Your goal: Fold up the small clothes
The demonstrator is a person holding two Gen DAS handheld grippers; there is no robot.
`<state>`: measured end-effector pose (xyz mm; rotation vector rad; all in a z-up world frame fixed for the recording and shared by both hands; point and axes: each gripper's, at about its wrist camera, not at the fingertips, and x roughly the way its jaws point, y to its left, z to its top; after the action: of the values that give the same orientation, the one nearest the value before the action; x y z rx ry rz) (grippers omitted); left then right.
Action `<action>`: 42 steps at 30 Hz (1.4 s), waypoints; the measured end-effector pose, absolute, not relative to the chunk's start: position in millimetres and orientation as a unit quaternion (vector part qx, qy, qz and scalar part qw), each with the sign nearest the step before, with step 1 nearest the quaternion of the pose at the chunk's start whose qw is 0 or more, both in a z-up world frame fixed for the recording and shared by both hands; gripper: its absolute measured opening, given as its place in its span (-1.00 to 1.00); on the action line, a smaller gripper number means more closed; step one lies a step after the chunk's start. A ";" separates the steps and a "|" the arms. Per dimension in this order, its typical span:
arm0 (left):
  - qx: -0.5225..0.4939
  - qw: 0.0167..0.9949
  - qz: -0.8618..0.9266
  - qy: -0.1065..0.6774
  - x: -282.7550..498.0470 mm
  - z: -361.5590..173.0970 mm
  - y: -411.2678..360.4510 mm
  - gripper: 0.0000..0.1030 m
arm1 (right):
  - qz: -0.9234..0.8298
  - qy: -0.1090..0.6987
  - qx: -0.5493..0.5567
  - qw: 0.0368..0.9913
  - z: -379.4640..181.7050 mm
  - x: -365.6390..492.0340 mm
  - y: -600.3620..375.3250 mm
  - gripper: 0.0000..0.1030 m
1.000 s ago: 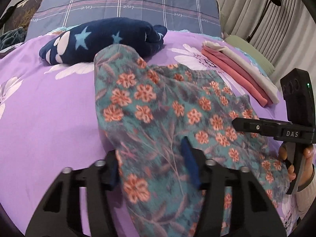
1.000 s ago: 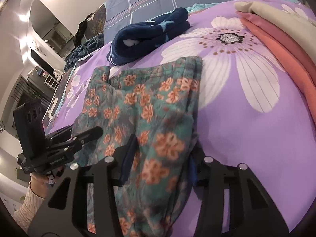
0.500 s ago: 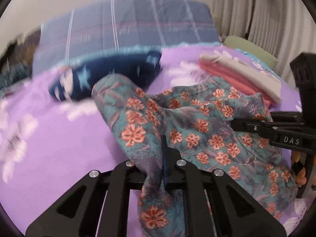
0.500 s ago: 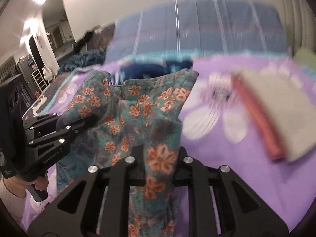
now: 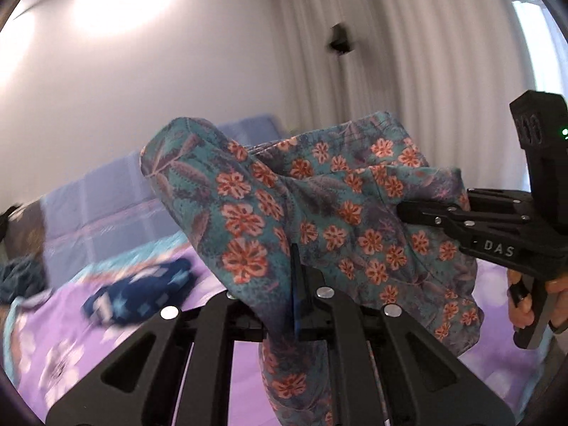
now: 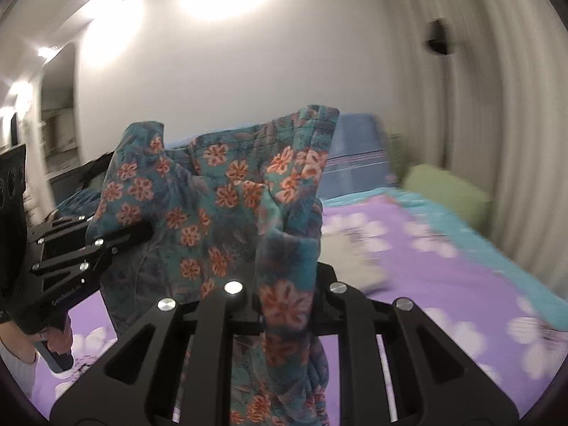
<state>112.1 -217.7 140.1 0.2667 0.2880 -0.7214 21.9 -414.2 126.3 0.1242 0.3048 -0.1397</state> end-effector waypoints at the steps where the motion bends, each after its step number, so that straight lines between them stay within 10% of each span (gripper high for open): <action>1: 0.127 0.912 -0.366 0.133 105.6 146.9 -232.9 -0.82 | -0.099 0.146 0.063 0.982 132.6 6.1 -435.0 -0.70; 23: 0.175 0.808 -0.541 0.151 100.4 109.9 -563.5 -0.79 | -0.353 0.213 0.188 0.892 66.4 24.0 -701.3 -0.60; 26: 0.168 0.809 -0.532 0.186 119.3 79.8 -586.3 -0.64 | -0.456 0.278 0.181 0.826 22.3 52.1 -725.2 -0.08; 29: 0.210 0.829 -0.468 0.224 141.3 28.2 -595.8 0.11 | -0.474 0.315 0.205 0.796 -21.6 50.0 -736.0 -0.06; 42: 0.235 0.787 -0.496 0.281 141.3 -64.4 -558.0 0.17 | -0.439 0.317 0.275 0.794 -92.1 22.4 -721.9 0.36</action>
<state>141.3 -558.0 -64.4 0.5062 0.6060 -1.0696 22.4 -721.9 -92.1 0.5917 0.6817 -0.9429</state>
